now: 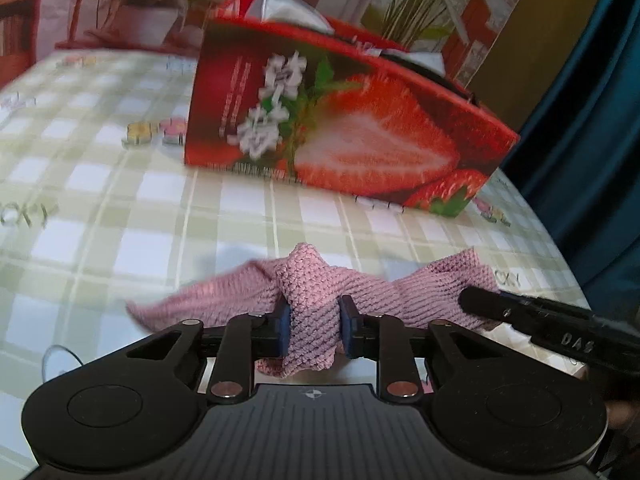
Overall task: Organize soft objects
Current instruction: 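Lift the pink cloth with both grippers and carry it toward the red box, then lower the pink cloth into the red box and open both grippers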
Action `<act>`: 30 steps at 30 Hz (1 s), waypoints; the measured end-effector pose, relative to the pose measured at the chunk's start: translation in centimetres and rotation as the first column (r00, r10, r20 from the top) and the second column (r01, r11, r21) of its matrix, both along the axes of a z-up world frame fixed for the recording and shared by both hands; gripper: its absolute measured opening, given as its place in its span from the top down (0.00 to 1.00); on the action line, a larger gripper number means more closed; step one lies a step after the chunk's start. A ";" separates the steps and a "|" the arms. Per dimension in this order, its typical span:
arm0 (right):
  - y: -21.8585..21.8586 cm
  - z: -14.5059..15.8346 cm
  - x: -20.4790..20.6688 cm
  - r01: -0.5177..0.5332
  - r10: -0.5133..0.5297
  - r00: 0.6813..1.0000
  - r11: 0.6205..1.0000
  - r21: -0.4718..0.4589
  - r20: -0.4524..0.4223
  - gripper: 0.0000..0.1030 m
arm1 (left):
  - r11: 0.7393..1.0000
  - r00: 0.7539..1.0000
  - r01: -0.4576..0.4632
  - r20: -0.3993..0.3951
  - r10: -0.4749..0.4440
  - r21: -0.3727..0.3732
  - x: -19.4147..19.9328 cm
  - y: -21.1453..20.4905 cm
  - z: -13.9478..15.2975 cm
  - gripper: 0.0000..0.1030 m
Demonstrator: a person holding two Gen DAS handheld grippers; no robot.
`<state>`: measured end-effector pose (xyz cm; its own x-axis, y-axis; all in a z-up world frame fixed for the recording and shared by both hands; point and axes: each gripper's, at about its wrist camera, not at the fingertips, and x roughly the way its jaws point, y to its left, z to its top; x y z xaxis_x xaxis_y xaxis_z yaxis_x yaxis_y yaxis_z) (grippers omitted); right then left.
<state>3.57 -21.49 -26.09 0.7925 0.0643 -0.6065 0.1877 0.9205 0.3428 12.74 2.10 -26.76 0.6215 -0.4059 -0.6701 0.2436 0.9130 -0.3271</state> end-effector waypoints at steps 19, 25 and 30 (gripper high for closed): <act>-3.7 13.5 7.5 -0.029 0.079 0.954 0.984 -0.175 0.290 0.84 | 0.997 0.930 0.011 0.365 -0.039 0.079 7.3 -1.6 15.2 0.76; -5.2 13.1 12.4 0.033 0.008 0.968 0.987 -0.160 0.252 0.84 | 0.995 0.962 -0.019 0.271 -0.009 0.103 13.1 -2.8 14.1 0.76; -5.7 10.6 16.3 0.052 -0.027 0.990 0.981 -0.186 0.135 0.84 | 0.986 0.984 -0.015 0.177 -0.015 0.167 16.4 -3.9 11.4 0.76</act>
